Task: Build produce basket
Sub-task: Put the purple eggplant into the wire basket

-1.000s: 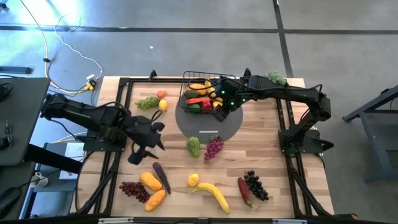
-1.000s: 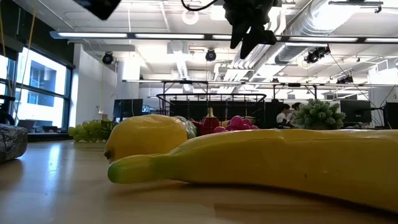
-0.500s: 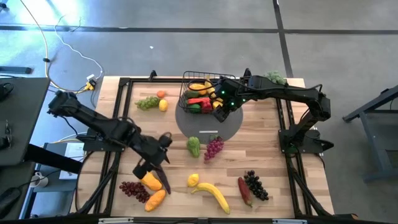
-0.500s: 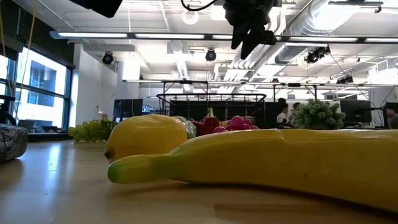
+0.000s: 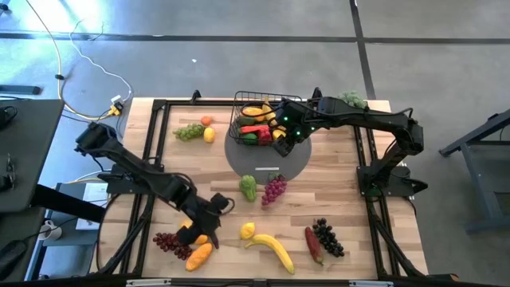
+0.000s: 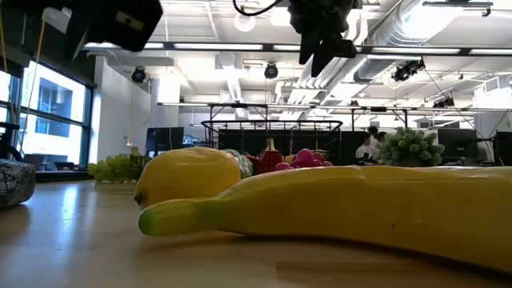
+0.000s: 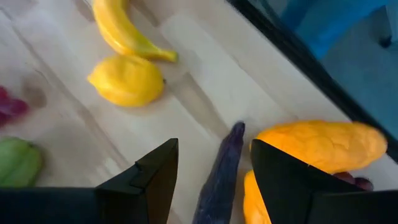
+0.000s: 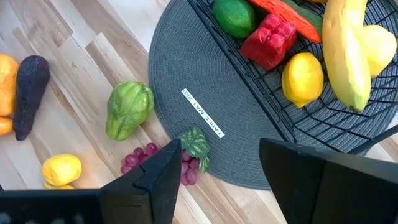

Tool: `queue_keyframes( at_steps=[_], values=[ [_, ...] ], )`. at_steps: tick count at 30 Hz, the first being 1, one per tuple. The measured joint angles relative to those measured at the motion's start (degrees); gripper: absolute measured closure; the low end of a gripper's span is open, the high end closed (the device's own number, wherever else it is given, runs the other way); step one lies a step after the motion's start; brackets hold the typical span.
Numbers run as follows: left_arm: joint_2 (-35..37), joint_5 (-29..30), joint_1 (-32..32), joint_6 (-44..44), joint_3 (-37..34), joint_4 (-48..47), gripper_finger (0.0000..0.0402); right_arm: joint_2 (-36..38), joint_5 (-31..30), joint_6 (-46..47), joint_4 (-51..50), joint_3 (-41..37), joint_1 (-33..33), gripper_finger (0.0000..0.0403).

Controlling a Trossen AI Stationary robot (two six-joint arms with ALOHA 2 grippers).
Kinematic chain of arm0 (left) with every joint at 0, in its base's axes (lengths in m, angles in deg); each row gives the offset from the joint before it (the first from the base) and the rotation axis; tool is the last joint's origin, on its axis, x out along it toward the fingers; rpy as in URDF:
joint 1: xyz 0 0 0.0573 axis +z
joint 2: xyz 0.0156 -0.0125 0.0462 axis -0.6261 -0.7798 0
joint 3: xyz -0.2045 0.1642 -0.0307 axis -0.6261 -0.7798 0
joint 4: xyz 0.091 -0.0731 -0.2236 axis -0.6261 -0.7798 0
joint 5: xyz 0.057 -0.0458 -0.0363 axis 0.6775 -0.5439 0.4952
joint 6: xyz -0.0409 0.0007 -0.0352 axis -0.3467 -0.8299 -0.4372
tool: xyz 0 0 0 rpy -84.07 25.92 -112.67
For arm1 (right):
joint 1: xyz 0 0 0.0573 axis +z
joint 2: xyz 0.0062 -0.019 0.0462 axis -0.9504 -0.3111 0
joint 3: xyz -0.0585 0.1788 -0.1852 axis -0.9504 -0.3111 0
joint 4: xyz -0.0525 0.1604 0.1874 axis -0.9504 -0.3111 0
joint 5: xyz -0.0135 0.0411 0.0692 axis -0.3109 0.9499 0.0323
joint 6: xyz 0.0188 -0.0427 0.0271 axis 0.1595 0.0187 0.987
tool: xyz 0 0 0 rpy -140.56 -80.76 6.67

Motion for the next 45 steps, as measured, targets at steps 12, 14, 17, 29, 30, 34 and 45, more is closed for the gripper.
queue_keyframes(
  at_steps=[12,14,17,29,30,34,45],
  values=[
    [-7.6,0.8,-2.9,0.0,0.0,2.9,0.0209,0.0,-1.3,0.0,-0.3,0.0,0.0,0.0206],
    [-8.6,0.8,-2.9,0.0,0.0,2.9,0.0209,0.0,-1.3,0.0,-0.3,0.0,0.0,0.0206],
    [-10.0,1.4,-2.9,1.3,0.0,2.9,0.0209,0.0,-1.3,0.2,-0.3,0.0,0.0,0.0206],
    [-13.1,2.4,-2.9,2.1,0.0,0.9,0.0209,0.0,-1.3,0.2,-0.4,0.0,0.0,0.0206],
    [-13.4,2.3,-2.9,2.1,0.0,1.1,0.0209,0.0,-1.3,0.2,-0.4,0.0,0.0,0.0206],
    [-13.6,2.3,-2.9,2.4,0.0,0.8,0.0209,0.0,-1.3,0.1,-0.5,0.0,0.0,0.0206],
    [-13.7,4.2,-2.7,6.1,0.0,-0.9,0.0209,0.0,-1.3,0.1,-0.6,0.0,0.0,0.0206]
  ],
)
